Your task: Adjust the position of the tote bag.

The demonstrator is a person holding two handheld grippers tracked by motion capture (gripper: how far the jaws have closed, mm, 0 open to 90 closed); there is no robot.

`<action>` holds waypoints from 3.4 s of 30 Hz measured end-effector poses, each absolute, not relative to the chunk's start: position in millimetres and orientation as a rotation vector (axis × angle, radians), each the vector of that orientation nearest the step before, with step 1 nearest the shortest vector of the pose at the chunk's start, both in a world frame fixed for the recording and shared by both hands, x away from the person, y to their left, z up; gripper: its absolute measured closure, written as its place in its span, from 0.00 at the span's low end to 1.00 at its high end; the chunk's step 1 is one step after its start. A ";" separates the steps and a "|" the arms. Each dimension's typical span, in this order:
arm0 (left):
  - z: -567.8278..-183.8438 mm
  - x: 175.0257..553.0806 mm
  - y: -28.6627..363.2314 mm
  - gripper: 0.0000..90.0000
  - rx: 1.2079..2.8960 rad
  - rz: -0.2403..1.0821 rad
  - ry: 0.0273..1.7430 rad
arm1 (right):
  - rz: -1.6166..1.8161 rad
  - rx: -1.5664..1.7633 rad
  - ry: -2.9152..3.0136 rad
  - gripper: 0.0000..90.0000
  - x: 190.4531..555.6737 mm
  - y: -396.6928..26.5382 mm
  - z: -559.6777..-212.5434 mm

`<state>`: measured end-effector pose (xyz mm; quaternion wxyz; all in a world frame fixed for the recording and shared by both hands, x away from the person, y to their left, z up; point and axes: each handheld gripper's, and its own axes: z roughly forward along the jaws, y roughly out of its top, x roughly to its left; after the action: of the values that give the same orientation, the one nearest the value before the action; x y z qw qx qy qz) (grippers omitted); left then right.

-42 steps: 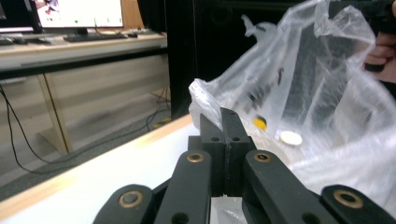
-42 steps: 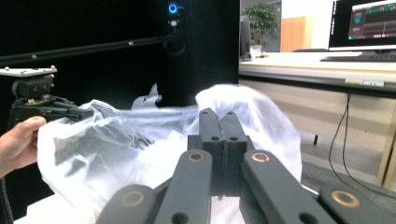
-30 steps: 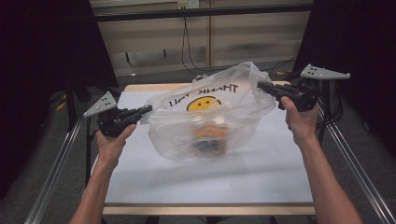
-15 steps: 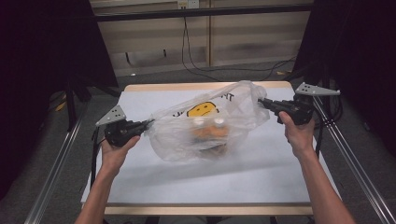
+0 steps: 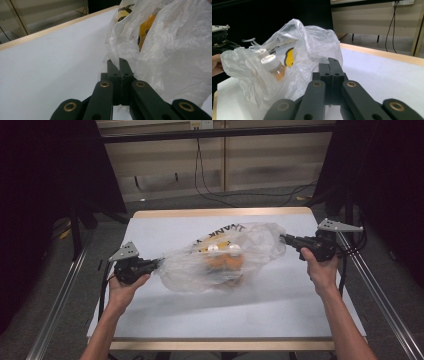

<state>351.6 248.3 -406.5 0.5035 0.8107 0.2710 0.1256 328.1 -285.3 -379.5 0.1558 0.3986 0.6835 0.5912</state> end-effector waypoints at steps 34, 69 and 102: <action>-460.0 358.0 242.9 1.00 2.177 0.255 0.698 | 1.445 1.284 2.131 1.00 333.1 -289.3 -440.3; -479.9 360.1 246.7 1.00 2.256 0.255 0.748 | 1.069 1.346 2.274 1.00 344.8 -288.6 -486.7; -403.7 334.2 272.2 0.46 1.896 0.343 0.715 | 1.386 1.195 2.040 0.27 303.8 -292.4 -405.5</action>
<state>334.2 272.2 -403.7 0.5168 0.7899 0.2977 0.1429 303.8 -292.4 -405.5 0.1991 0.4275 0.7294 0.4957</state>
